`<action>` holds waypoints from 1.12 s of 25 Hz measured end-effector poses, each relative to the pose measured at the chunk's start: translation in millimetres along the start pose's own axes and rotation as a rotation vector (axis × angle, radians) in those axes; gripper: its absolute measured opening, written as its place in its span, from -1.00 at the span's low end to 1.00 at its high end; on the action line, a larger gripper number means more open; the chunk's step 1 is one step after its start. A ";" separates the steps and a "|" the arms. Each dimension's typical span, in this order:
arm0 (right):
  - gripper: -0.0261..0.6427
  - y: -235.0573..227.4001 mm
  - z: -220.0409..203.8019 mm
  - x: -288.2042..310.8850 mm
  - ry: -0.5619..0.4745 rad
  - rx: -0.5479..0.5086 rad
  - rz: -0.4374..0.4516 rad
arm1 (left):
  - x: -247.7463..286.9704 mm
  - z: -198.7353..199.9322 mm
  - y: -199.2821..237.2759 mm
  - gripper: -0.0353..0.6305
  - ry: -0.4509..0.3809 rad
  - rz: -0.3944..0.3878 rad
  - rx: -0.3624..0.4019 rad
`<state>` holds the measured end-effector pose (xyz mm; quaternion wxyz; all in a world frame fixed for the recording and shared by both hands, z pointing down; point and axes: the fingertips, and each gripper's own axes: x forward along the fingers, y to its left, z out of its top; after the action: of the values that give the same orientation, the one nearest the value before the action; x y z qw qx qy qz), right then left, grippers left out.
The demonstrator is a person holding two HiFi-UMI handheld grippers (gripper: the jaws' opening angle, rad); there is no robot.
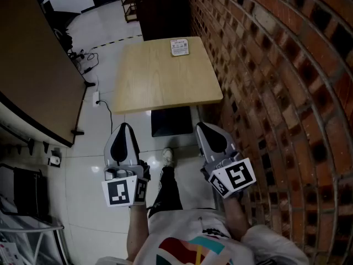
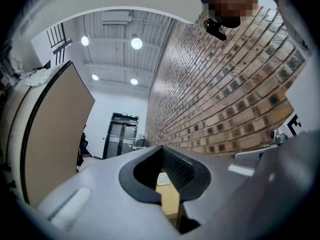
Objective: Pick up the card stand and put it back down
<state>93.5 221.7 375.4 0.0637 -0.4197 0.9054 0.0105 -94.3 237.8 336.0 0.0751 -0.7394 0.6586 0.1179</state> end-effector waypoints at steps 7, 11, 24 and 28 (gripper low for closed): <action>-0.91 -75.0 10.9 170.8 0.013 0.004 -0.054 | 185.9 -13.4 82.5 -0.88 -0.006 -0.065 0.011; -0.91 -108.0 28.0 246.0 0.004 -0.019 -0.105 | 271.2 -12.3 113.9 -0.88 -0.007 -0.120 0.010; -0.72 -193.0 -30.7 336.9 0.114 0.064 -0.177 | 371.5 -65.1 138.7 -0.88 0.043 -0.093 -0.015; -0.72 -206.6 -47.9 349.9 0.134 0.069 -0.164 | 386.3 -74.0 137.9 -0.88 0.036 -0.050 -0.010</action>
<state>21.9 -181.0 386.6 0.0180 -0.4897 0.8701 -0.0539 -184.9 -168.0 307.7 0.0624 -0.7580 0.6406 0.1057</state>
